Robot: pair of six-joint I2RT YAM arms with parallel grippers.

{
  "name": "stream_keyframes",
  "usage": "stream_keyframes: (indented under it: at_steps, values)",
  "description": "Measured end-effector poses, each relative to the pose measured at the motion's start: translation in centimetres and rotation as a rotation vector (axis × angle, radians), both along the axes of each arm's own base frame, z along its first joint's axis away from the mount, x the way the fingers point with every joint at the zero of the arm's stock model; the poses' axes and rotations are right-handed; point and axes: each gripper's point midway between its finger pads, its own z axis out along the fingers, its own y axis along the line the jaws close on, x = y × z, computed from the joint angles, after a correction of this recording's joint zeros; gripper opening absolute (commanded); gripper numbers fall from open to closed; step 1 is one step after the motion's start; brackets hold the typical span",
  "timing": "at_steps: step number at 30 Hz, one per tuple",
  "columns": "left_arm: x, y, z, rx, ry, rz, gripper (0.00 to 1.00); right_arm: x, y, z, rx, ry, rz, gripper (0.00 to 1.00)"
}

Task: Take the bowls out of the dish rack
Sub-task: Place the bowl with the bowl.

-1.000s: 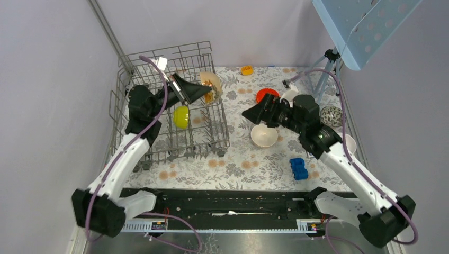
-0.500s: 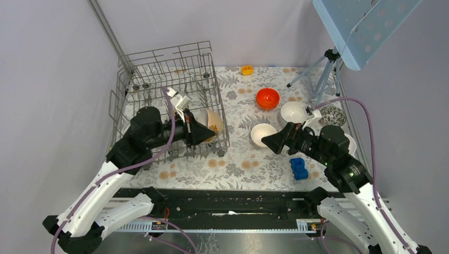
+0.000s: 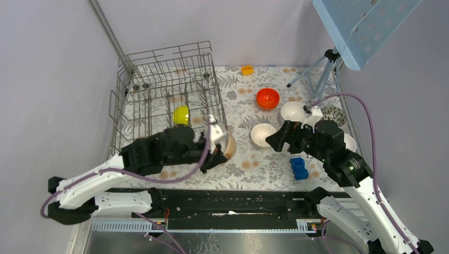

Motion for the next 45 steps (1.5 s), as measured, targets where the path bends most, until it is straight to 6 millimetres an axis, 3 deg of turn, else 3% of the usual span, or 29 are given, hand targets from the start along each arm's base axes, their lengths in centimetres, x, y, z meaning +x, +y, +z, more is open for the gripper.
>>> stream_keyframes:
  at_steps: [4,7,14,20,24,25,28,34,45]
  values:
    - [-2.3,-2.1,-1.6,0.134,-0.122,-0.124,0.00,0.7,0.0,-0.1,-0.012,0.002,-0.014,1.00]
    - [-3.4,-2.5,-3.0,0.226,-0.213,-0.199,0.00,1.1,0.7,0.9,-0.017,0.008,0.008,1.00]
    - [-3.2,-1.2,-4.7,0.357,-0.379,-0.300,0.00,1.3,1.9,2.8,-0.036,0.016,0.091,0.94]
    - [-4.8,0.5,-6.4,0.402,-0.467,-0.466,0.00,1.1,3.7,4.1,-0.061,0.060,0.192,0.91]
    - [-5.4,0.5,-6.7,0.414,-0.492,-0.521,0.00,-0.7,6.5,4.7,-0.121,0.070,0.306,0.89]
    - [-6.3,0.4,-7.7,0.457,-0.496,-0.577,0.00,-2.3,9.6,4.9,-0.175,0.060,0.407,0.82]
    - [-6.9,0.4,-8.8,0.509,-0.507,-0.612,0.00,-2.8,10.2,4.2,-0.223,0.071,0.426,0.73]
    - [-8.8,0.6,-11.5,0.632,-0.512,-0.720,0.00,-4.2,11.8,2.0,-0.333,0.101,0.482,0.67]
    - [-10.2,0.5,-11.6,0.643,-0.558,-0.765,0.00,-7.1,12.1,-1.3,-0.439,0.149,0.548,0.58]
